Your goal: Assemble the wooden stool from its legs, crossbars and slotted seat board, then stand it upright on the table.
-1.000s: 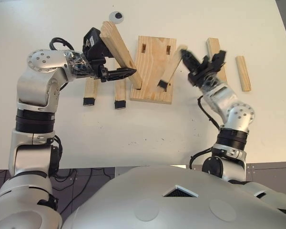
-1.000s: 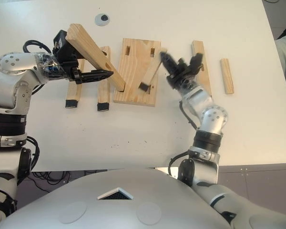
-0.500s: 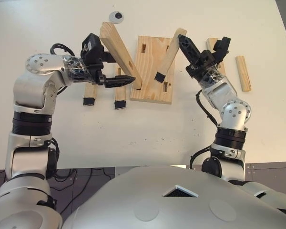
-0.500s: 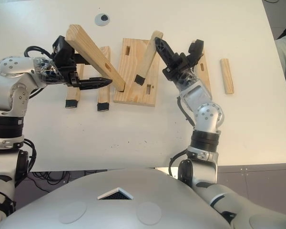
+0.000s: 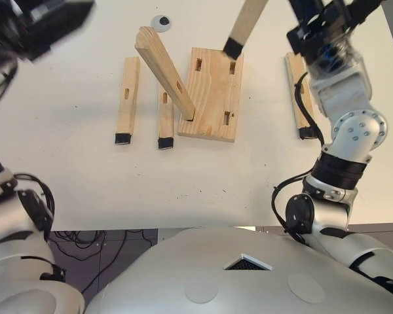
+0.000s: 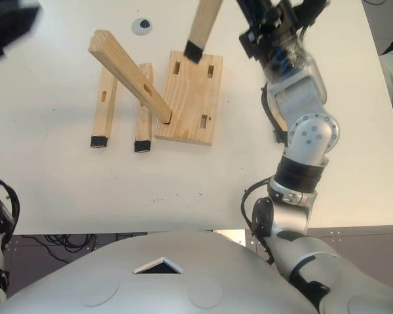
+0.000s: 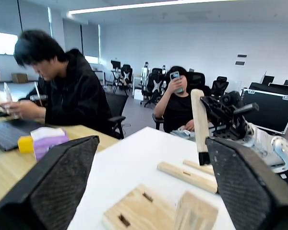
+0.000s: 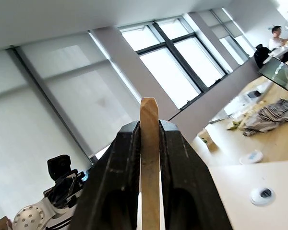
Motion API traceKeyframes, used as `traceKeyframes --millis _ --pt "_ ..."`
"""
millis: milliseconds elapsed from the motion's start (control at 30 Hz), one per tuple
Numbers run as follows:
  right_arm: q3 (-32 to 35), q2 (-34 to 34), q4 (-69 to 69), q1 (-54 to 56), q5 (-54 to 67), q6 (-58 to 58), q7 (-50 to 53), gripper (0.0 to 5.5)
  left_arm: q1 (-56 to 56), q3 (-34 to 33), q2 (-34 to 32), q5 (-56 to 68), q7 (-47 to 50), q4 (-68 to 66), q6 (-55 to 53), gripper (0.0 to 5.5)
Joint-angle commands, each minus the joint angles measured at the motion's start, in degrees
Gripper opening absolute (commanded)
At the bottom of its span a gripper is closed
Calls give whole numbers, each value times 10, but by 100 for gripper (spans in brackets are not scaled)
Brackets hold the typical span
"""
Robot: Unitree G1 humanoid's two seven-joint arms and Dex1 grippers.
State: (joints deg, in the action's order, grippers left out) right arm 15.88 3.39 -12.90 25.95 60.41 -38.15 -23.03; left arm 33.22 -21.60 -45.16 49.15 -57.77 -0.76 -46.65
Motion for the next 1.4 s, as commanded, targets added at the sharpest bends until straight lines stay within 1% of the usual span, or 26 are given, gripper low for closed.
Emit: traceKeyframes --millis 33,100,200,300,467,667,800,833,1033,1067,1200,1233,1333,1400 --pt "-9 28 -38 50 22 -9 4 40 63 64 33 46 59 75 -90 364" --pt "-15 38 -46 66 25 -10 -1 40 68 89 39 70 60 109 -121 333" --pt "-25 54 -52 91 27 -8 -17 40 73 128 40 79 53 135 -144 331" --pt "-41 61 -65 96 33 -12 -26 40 81 141 50 85 51 138 -147 331" --pt "-65 54 -84 84 37 -16 -28 40 77 160 71 91 51 142 -145 331" --pt "-73 58 -81 79 38 -15 -33 40 71 170 83 101 53 150 -149 240" --pt "-73 61 -78 71 34 -14 -36 40 73 165 76 104 50 141 -150 181" --pt "-73 61 -77 70 33 -13 -37 40 74 163 75 105 49 140 -151 158" --pt "-71 68 -75 61 30 -15 -46 40 71 165 62 106 37 143 -155 75" --pt "-71 70 -74 59 30 -16 -48 40 71 166 60 105 33 144 -155 64" --pt "-73 83 -73 54 35 -22 -56 40 75 168 55 99 27 145 -152 52" --pt "-75 90 -74 52 37 -26 -60 69 78 170 54 94 27 145 -149 50" --pt "-85 119 -79 47 29 -39 -81 125 92 176 46 75 24 146 -141 35" --pt "-98 167 -72 47 -14 -38 -106 157 106 186 29 52 16 150 -132 35"
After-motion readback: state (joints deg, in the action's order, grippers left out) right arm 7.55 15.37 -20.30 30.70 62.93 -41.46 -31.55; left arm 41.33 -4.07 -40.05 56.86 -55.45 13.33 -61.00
